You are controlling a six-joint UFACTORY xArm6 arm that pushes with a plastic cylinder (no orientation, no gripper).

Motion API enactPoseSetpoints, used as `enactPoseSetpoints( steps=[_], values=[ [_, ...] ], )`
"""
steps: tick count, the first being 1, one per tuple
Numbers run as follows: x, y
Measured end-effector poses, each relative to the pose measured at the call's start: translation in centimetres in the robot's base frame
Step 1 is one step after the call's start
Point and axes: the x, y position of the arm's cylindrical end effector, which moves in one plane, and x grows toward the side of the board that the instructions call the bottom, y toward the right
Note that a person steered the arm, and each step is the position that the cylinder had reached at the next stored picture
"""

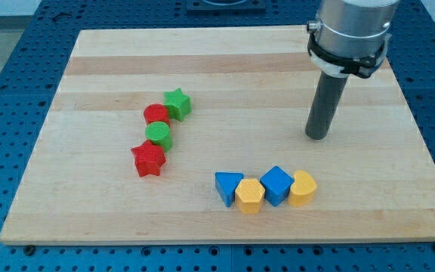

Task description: Move yellow heart slightly up

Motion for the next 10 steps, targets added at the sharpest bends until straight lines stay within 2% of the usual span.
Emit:
enactPoseSetpoints(
  steps=[3, 4, 5, 6, 7, 10],
  values=[
    [0.0, 0.0],
    [-0.3, 2.1],
    [0.1, 7.9],
    [3.8, 12.6],
    [8.1, 11.6],
    [10.4, 3.3]
  ],
)
